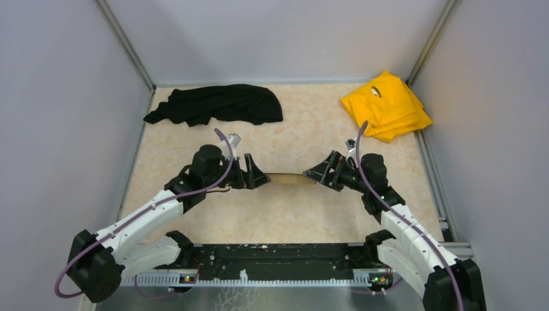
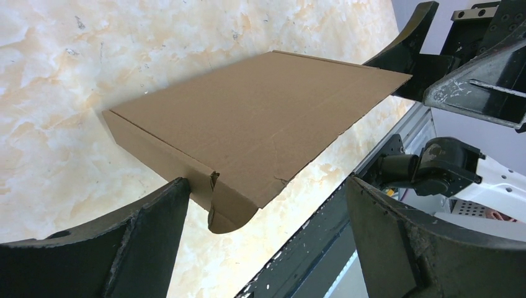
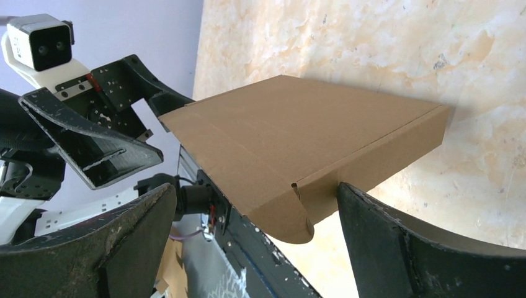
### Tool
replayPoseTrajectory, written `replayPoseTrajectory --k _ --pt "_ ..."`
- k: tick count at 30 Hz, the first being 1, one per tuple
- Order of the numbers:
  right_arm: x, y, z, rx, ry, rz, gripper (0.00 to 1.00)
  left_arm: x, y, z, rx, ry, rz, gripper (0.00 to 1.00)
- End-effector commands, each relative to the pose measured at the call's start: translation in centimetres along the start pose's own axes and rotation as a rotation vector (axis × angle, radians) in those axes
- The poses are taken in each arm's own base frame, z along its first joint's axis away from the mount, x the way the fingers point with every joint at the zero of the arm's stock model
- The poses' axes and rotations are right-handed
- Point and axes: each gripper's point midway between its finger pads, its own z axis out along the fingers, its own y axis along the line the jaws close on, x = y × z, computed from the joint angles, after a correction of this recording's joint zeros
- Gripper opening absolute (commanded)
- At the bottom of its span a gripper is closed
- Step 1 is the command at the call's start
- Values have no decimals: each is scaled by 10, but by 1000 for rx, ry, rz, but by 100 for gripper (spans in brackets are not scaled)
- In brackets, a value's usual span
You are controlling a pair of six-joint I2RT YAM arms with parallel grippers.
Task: Fold the paper box
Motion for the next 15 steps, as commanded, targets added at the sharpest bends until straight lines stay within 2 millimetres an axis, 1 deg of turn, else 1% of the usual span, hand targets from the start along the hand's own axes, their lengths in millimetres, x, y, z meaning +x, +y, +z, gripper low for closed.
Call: replayPoseTrajectory --k 1,15 --pt "-12 59 -2 -201 31 -75 99 -13 -40 -5 172 -10 1 99" --pt "-21 53 16 -179 57 -82 99 -19 -19 2 153 13 -45 99"
